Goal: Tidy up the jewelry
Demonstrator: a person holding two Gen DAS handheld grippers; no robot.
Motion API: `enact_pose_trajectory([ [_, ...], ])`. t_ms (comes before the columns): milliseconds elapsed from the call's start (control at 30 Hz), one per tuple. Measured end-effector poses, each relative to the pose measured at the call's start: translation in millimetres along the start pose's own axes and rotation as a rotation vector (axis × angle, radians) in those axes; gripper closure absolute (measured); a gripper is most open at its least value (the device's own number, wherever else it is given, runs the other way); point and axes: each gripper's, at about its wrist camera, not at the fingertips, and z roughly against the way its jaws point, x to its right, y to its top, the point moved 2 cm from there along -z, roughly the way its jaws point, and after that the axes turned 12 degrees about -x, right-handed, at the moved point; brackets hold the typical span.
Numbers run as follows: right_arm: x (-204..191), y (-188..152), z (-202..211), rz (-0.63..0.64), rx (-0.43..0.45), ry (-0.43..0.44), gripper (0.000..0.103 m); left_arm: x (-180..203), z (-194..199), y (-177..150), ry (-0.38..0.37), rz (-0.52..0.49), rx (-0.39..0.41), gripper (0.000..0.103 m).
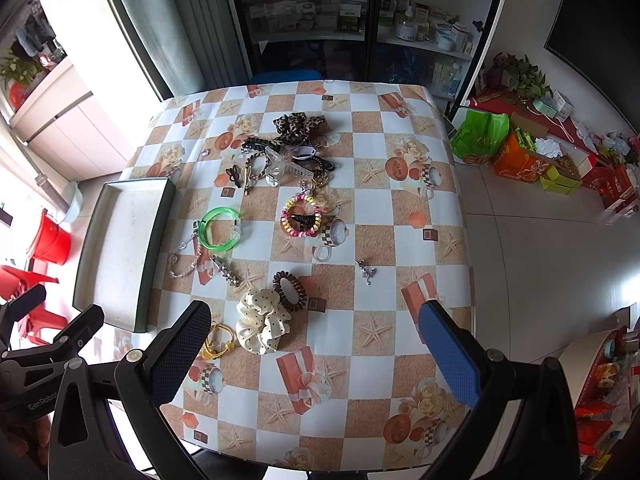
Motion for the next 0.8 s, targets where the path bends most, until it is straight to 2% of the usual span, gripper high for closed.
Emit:
enact_pose_trajectory([
  [800,-0.7,0.0,0.9,0.001,0.003,-0.002,0.0,0.4,0.1,0.7,0.001,0.001,0.0,0.0],
])
